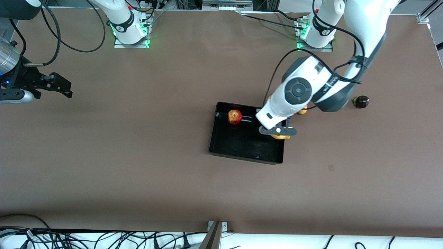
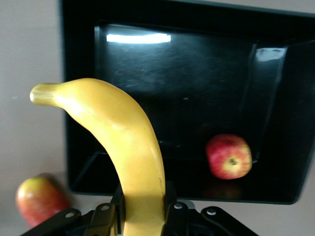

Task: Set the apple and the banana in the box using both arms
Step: 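Lower the held banana into the box with the left gripper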

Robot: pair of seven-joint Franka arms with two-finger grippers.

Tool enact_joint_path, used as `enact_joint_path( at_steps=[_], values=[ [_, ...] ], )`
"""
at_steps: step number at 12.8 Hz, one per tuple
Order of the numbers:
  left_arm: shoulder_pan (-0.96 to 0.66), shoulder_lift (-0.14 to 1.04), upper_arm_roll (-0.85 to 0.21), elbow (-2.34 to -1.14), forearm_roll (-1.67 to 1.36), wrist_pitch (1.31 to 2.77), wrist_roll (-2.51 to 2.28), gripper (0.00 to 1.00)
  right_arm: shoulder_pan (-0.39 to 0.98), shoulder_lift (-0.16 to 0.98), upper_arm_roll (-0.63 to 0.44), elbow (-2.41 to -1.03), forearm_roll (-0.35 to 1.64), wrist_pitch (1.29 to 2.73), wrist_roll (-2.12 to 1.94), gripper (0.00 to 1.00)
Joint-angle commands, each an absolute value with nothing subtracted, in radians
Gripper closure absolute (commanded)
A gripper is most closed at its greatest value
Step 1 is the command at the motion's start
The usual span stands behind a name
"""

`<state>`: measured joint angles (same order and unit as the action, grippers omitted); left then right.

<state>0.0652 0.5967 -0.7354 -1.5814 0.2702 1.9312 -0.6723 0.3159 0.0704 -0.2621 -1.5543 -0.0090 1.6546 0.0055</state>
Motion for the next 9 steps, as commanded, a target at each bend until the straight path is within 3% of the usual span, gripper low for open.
enact_joint_path(
  at_steps=[1, 9],
  values=[
    [0.023, 0.681, -0.713, -1.557, 0.319, 2.044, -0.728, 1.0, 0.305, 0.078, -0.253, -1.534, -0.006, 1.649, 0.011, 0.0],
    [-0.025, 0.847, -0.661, -1.555, 0.555, 2.215, -0.914, 1.0, 0.305, 0.078, -0.253, -1.535, -0.006, 1.649, 0.011, 0.0]
  ],
)
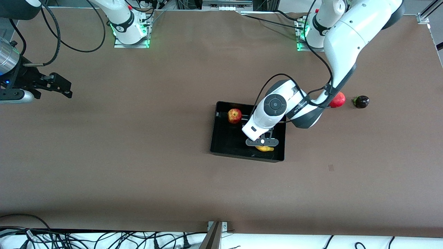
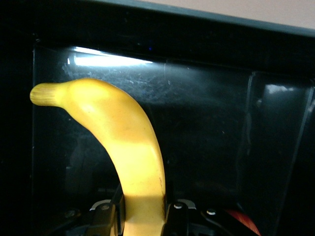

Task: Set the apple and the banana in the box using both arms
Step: 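Lower the held banana into the box with the left gripper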

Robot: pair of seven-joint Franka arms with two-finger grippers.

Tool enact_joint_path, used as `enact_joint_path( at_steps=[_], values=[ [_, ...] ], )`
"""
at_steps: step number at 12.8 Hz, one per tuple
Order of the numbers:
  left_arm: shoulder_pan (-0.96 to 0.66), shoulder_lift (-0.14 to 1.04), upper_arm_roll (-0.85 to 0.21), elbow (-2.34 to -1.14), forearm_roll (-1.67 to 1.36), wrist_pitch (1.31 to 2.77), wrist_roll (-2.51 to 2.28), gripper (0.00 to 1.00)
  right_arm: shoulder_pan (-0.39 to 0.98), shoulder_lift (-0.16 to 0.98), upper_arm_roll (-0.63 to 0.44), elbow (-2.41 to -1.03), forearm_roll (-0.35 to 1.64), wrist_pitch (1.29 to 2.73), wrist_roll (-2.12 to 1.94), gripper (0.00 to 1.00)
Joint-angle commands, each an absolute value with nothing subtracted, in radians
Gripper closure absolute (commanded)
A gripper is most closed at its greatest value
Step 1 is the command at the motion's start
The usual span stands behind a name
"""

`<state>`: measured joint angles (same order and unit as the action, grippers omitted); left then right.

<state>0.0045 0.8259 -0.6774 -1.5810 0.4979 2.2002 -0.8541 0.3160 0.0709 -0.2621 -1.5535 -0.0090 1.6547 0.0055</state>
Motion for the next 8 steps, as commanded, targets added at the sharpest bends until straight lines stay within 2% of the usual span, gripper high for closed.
enact_joint_path(
  at_steps=[1, 3, 4, 5, 6, 8],
  values=[
    [-0.025, 0.856, -0.66, -1.557, 0.58, 2.236, -0.934, 1.0, 0.305, 0.078, -0.253, -1.534, -0.006, 1.649, 0.011, 0.0],
    [-0.025, 0.87, -0.657, -1.559, 0.604, 2.266, -0.942, 1.0, 0.305, 0.078, -0.253, -1.535, -0.006, 1.649, 0.011, 0.0],
    [-0.026, 0.876, -0.644, -1.559, 0.607, 2.272, -0.942, 0.96, 0.305, 0.078, -0.253, -1.536, -0.006, 1.649, 0.011, 0.0],
    [-0.026, 0.877, -0.638, -1.559, 0.61, 2.272, -0.942, 0.77, 0.305, 0.078, -0.253, -1.536, -0.006, 1.649, 0.011, 0.0],
    [-0.026, 0.876, -0.637, -1.56, 0.611, 2.272, -0.942, 0.64, 0.305, 0.078, -0.253, -1.536, -0.006, 1.649, 0.011, 0.0],
    [-0.025, 0.871, -0.635, -1.562, 0.609, 2.27, -0.954, 0.46, 0.305, 0.078, -0.253, -1.534, -0.006, 1.649, 0.011, 0.0]
  ],
)
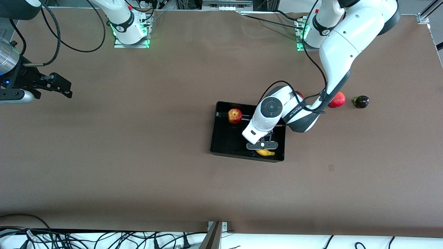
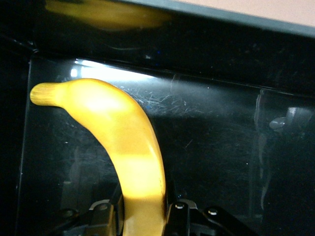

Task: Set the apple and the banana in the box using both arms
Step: 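Open the left gripper and raise it away from the box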

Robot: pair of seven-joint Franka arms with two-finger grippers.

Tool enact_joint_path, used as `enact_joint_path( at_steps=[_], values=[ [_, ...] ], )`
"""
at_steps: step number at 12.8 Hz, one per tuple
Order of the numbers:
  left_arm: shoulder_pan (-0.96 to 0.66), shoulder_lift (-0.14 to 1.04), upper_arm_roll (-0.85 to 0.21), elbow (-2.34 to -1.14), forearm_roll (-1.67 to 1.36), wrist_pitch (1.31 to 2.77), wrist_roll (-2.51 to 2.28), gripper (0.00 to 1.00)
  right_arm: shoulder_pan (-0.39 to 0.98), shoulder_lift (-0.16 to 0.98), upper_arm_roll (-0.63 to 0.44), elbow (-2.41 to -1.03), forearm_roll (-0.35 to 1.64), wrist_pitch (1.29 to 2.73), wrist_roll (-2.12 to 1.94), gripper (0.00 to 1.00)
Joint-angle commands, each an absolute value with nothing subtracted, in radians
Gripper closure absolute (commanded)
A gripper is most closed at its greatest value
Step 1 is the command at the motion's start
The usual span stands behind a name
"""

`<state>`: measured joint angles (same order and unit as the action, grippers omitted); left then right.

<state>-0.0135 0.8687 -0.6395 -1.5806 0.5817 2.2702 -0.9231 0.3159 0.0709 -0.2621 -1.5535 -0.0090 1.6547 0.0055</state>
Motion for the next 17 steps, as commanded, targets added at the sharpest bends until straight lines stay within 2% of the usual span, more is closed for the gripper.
enact_joint_path(
  at_steps=[1, 2, 6, 11, 13, 17],
  values=[
    [-0.022, 0.861, -0.634, -1.565, 0.609, 2.258, -0.986, 0.27, 0.305, 0.078, -0.253, -1.534, -0.006, 1.649, 0.011, 0.0],
    [-0.017, 0.841, -0.634, -1.571, 0.609, 2.25, -1.024, 0.0, 0.305, 0.078, -0.253, -1.534, -0.006, 1.649, 0.011, 0.0],
    [-0.006, 0.698, -0.638, -1.56, 0.547, 2.053, -1.095, 0.0, 0.305, 0.078, -0.253, -1.534, -0.006, 1.649, 0.011, 0.0],
    [0.035, 0.516, -0.606, -1.548, 0.388, 1.898, -1.048, 0.0, 0.305, 0.078, -0.253, -1.535, -0.006, 1.649, 0.011, 0.0],
    [0.038, 0.422, -0.53, -1.525, 0.254, 1.806, -0.894, 0.0, 0.305, 0.078, -0.253, -1.534, -0.006, 1.649, 0.011, 0.0],
    [0.032, 0.185, -0.271, -1.525, 0.022, 1.548, -0.411, 0.0, 0.305, 0.078, -0.253, -1.534, -0.006, 1.649, 0.011, 0.0]
  ],
)
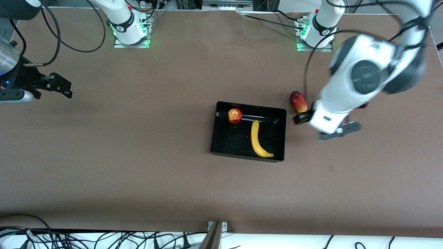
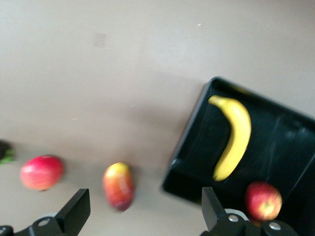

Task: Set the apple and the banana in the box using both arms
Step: 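Open the left gripper and raise it away from the box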

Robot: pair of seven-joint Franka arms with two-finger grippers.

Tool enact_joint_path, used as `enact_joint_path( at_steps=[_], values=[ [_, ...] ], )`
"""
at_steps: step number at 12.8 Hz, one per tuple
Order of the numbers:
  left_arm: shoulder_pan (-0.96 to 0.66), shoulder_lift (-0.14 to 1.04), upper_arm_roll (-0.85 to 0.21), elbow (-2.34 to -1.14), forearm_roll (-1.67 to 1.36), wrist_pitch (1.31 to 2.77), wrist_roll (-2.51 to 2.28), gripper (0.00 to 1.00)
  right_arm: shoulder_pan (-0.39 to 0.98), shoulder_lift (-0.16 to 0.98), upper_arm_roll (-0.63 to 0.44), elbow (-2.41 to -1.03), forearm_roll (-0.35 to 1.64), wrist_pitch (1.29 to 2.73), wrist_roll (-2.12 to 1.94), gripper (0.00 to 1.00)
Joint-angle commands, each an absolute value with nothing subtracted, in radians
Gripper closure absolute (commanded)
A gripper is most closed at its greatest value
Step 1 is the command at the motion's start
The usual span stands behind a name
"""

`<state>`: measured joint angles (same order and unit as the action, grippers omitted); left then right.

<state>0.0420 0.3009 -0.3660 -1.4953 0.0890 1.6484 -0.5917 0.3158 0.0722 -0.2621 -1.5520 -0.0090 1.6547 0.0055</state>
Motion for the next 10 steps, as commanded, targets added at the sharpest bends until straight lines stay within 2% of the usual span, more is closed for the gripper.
enact_joint_path(
  at_steps=[1, 5, 8, 10],
  values=[
    [0.023, 0.148, -0.215, -1.526, 0.02, 1.504, -0.325, 0.0, 0.305, 0.078, -0.253, -1.534, -0.006, 1.649, 0.011, 0.0],
    [0.002, 0.006, -0.048, -1.542, 0.021, 1.456, -0.082, 0.0, 0.305, 0.078, -0.253, -1.534, -0.006, 1.649, 0.011, 0.0],
    [-0.073, -0.044, 0.069, -1.569, 0.031, 1.457, -0.008, 0.0, 0.305, 0.078, -0.253, -1.536, -0.006, 1.649, 0.011, 0.0],
    [-0.074, -0.051, 0.084, -1.574, 0.034, 1.453, 0.046, 0.0, 0.305, 0.078, -0.253, -1.536, -0.006, 1.649, 0.011, 0.0]
  ],
)
